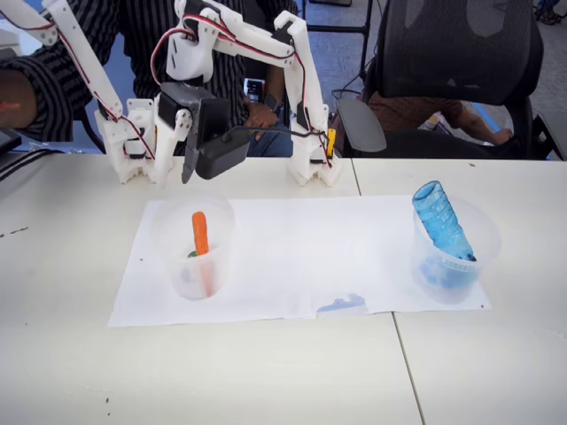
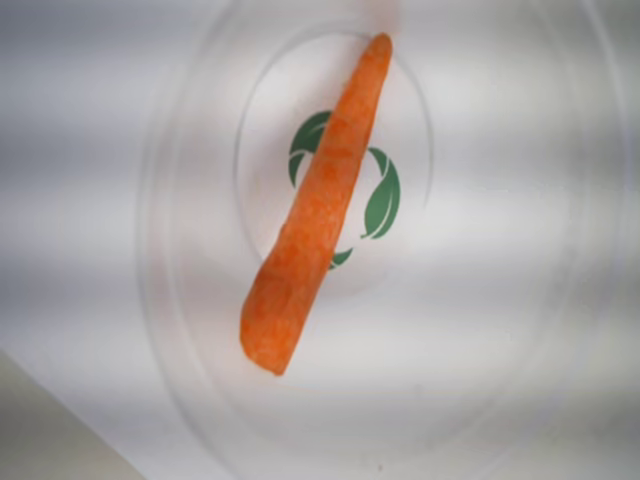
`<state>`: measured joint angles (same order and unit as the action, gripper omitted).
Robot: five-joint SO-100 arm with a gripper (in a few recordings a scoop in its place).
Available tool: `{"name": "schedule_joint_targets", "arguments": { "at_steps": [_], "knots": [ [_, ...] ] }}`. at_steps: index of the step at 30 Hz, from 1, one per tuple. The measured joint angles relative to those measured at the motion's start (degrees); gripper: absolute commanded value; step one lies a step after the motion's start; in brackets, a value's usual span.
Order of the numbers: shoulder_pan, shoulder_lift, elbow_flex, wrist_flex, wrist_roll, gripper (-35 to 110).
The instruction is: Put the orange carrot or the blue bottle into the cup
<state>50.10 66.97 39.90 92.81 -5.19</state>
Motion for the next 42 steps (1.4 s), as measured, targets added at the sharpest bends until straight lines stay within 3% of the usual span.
{"name": "schedule_joint_targets", "arguments": {
  "at_steps": [9,15,27,35,42],
  "knots": [
    [-1.6,0.7,0.0,0.9,0.0,24],
    [-8.3,6.7,-1.3,6.8,1.9,24],
    [-16.3,18.4,-1.1,7.3,2.2,24],
    [-24.8,34.6,19.5,7.1,3.7,24],
    [-30.3,51.9,38.3,-1.7,4.0,24]
  ]
}}
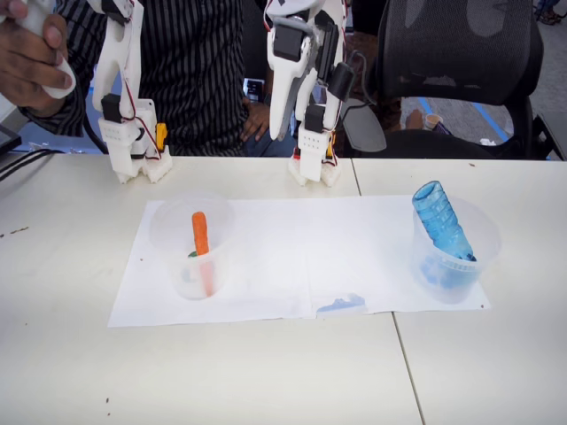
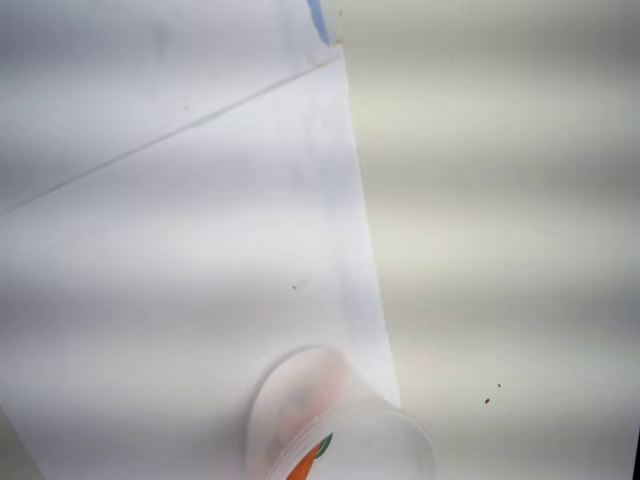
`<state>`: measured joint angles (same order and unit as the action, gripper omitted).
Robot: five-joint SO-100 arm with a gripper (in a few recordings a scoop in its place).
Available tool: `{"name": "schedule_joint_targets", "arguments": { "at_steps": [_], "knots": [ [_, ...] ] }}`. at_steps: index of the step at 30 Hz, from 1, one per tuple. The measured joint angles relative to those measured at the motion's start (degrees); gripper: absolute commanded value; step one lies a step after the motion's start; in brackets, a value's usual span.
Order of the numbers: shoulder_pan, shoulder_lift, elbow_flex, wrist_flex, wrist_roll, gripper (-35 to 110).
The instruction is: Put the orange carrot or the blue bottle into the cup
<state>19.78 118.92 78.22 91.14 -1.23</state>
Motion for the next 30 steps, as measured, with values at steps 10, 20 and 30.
{"name": "schedule_joint_targets", "arguments": {
  "at_steps": [10,20,30],
  "knots": [
    [-0.3,23.2,29.5,-14.5,-0.4,24],
    [-1.9,40.2,54.7,-27.9,-0.5,24],
    [-14.0,52.6,72.6,-30.8,0.0,24]
  ]
}}
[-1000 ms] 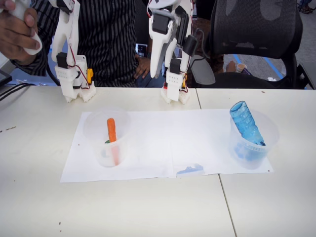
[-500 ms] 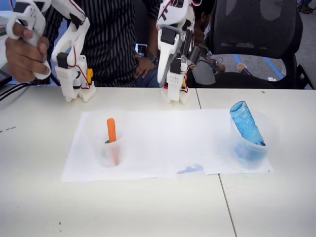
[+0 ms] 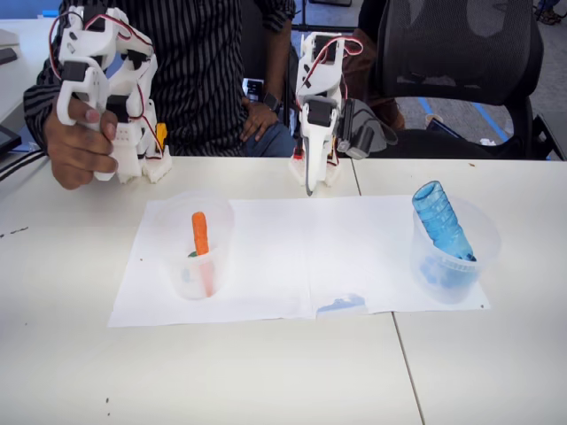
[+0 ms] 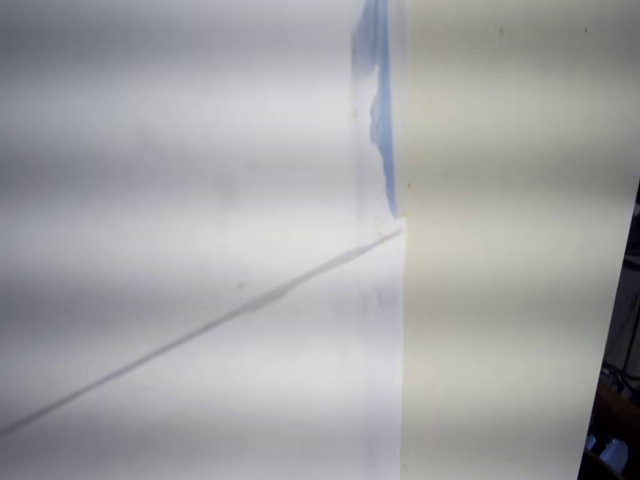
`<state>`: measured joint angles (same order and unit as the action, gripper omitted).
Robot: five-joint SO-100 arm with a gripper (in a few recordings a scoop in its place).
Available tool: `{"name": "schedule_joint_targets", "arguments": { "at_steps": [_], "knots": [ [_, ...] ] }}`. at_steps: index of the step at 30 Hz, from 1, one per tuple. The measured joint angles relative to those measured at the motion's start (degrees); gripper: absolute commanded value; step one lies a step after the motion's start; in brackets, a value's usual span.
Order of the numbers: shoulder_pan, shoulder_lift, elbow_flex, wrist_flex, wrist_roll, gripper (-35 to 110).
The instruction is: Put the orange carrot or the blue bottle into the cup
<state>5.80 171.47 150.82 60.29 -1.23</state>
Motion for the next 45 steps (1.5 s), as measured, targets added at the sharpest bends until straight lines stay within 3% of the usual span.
{"name": "schedule_joint_targets", "arguments": {
  "at_steps": [10,45],
  "knots": [
    [-0.5,17.8,12.3,0.2,0.0,24],
    [-2.8,18.1,23.5,2.5,0.0,24]
  ]
}}
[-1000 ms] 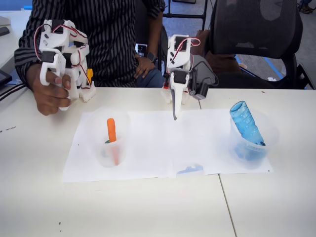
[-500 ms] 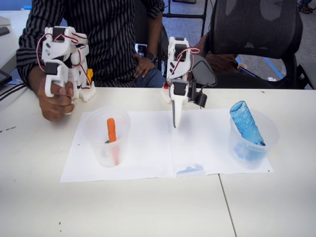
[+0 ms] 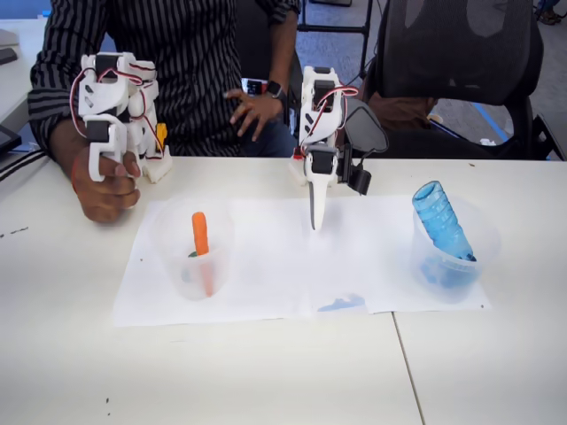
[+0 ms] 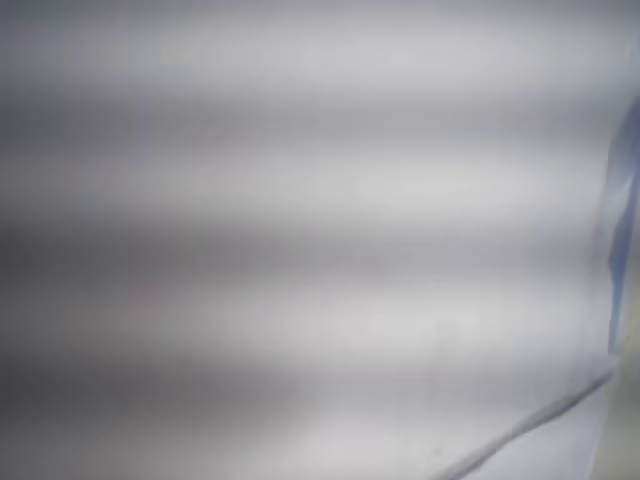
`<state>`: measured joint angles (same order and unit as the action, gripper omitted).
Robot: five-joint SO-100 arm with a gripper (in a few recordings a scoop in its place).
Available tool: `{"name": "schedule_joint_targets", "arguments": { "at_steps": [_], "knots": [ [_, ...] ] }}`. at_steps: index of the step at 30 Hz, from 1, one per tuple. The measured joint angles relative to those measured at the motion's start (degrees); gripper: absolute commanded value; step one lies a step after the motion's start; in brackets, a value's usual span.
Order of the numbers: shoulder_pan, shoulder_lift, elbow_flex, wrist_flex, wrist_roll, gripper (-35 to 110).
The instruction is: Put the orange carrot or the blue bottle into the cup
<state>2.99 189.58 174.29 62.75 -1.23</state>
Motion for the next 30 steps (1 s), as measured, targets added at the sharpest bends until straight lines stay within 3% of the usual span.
{"name": "schedule_joint_targets", "arguments": {
  "at_steps": [30],
  "knots": [
    [-3.3,0.0,2.2,-0.1,0.0,24]
  ]
}}
